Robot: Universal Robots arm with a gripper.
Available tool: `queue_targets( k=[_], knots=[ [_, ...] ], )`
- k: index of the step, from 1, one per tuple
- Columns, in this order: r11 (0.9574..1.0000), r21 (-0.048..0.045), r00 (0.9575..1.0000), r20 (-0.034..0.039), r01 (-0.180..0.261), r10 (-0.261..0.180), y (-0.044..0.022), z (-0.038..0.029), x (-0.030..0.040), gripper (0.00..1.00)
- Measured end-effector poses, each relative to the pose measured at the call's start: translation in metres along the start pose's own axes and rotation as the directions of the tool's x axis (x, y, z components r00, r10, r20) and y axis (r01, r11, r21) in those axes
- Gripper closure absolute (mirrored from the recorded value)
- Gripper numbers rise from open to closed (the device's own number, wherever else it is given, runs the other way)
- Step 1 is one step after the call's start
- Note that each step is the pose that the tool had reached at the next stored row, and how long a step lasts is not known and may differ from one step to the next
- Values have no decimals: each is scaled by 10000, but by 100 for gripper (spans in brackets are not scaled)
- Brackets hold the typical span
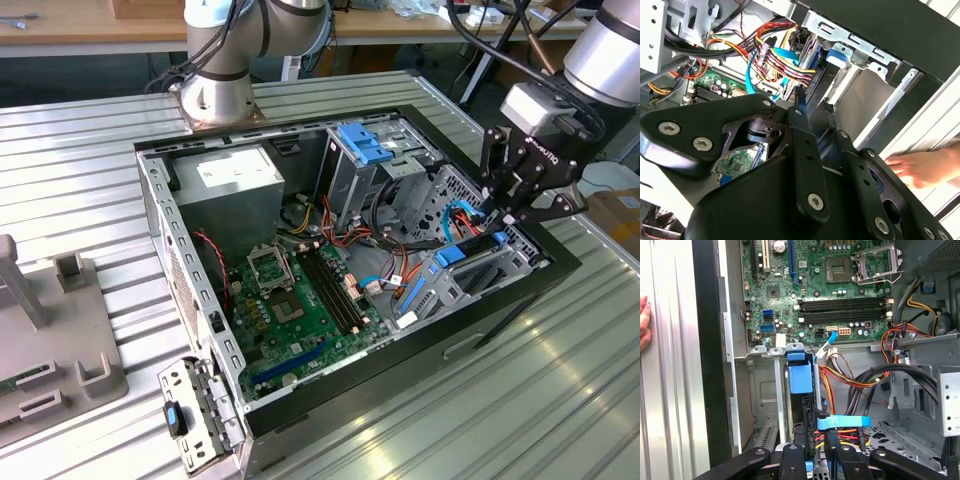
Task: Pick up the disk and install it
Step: 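Insert the first disk wire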
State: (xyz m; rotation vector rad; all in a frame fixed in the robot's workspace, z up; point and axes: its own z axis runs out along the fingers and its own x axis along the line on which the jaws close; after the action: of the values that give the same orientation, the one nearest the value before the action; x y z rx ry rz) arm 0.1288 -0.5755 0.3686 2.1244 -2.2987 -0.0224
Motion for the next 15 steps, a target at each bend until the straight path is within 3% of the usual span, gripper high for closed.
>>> queue_targets(
  k=[2,9,10,13,15],
  knots=[
    [10000,0,10000,0,-2,2,-4,0,23,70],
    [10000,-2,10000,29,0,0,19,-50,0,70],
    [10000,-3,10000,40,0,0,68,-51,-13,70],
    [10000,-3,10000,42,0,0,75,-49,-72,70],
    [10000,-3,10000,41,0,0,75,-49,-75,70]
  ],
)
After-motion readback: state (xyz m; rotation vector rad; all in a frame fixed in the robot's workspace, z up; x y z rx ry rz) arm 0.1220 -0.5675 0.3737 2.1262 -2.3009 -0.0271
